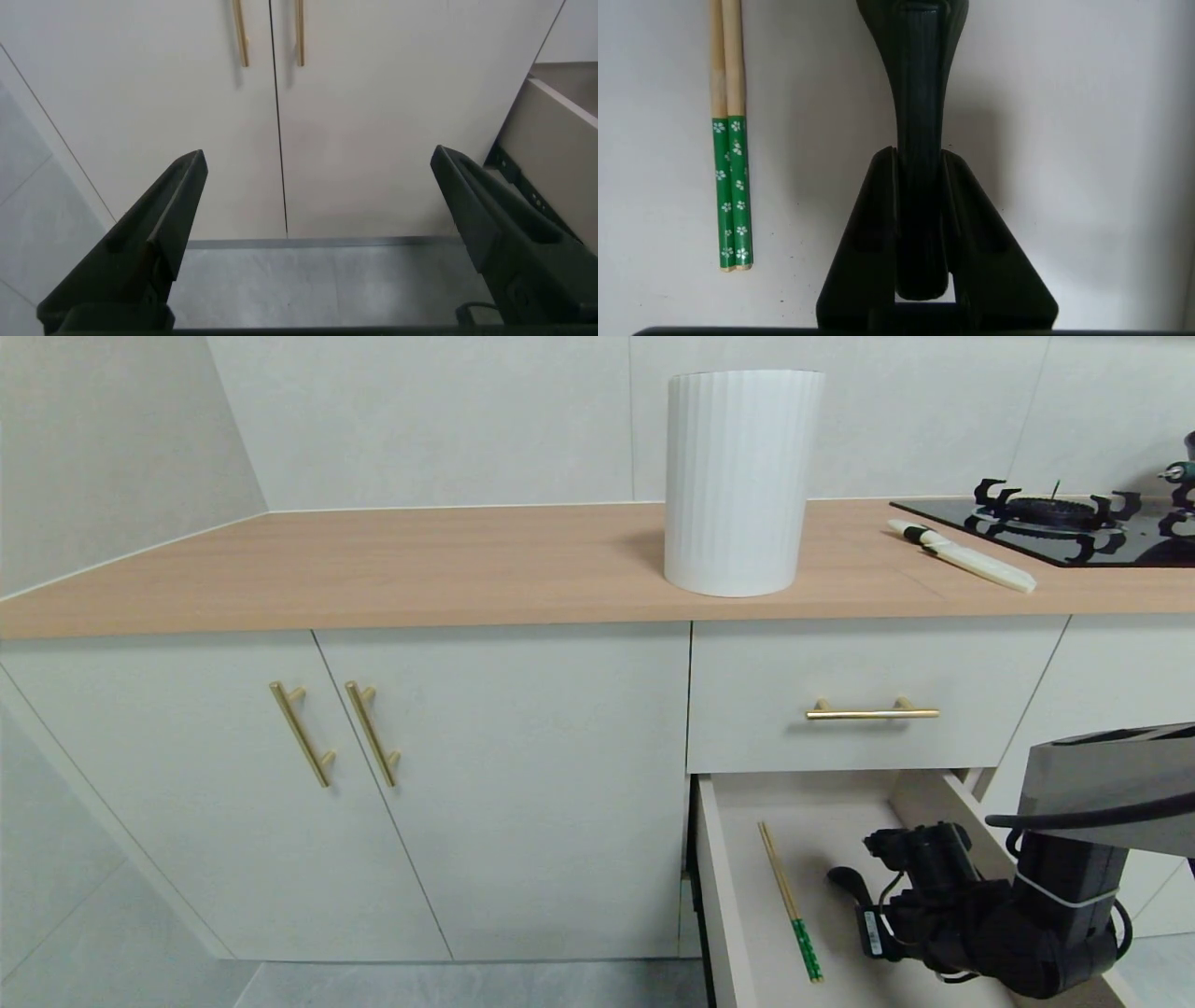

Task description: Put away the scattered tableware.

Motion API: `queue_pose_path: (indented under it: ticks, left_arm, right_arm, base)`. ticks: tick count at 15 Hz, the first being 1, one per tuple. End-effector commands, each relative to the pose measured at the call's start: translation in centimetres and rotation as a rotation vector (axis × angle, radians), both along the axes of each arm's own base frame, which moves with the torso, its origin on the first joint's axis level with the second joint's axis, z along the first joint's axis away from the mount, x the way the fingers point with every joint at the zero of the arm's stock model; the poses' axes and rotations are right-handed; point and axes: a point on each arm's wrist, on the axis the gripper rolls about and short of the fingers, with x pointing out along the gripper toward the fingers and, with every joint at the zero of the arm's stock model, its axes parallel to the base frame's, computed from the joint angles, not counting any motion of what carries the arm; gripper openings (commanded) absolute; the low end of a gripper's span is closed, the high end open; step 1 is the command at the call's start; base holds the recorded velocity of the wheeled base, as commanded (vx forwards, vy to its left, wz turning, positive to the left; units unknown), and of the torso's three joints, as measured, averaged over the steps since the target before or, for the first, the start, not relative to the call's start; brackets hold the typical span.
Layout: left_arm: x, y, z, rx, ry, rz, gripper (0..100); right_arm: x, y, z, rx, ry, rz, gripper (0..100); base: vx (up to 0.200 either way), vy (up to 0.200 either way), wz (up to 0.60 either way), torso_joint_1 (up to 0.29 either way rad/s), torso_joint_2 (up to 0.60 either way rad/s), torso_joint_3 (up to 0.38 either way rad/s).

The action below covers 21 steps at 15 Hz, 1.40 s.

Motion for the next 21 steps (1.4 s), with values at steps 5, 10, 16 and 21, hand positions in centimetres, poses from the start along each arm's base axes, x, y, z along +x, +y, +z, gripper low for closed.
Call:
queue_pose_path:
  ticks: [5,10,16,21]
  left_arm:
    - [0.0,0.0,0.0,0.0,0.002,0.0,100]
    - [0.0,0.0,0.0,0.0,0.0,0.0,100]
    - [0.0,0.0,0.0,0.0,0.0,0.0,100]
    - [0.0,0.0,0.0,0.0,0.0,0.0,100]
  right_arm:
    - [0.0,0.0,-0.1,0.0,-0.001,0.003,0]
    - [-0.1,0.0,-0.3,-0.011,0.003,-0.003,100]
    - [0.0,0.1,-0.1,-0.009,-0.006,-0.003,100]
    - [-0.5,-0.6,6.1,0.007,-0.177,-0.033,100]
  base:
    - [0.0,0.0,0.0,0.0,0.0,0.0]
    - [0.0,0.0,0.0,0.0,0.0,0.0]
    - [0.0,0.0,0.0,0.0,0.0,0.0]
    - [0.0,0.0,0.0,0.0,0.0,0.0]
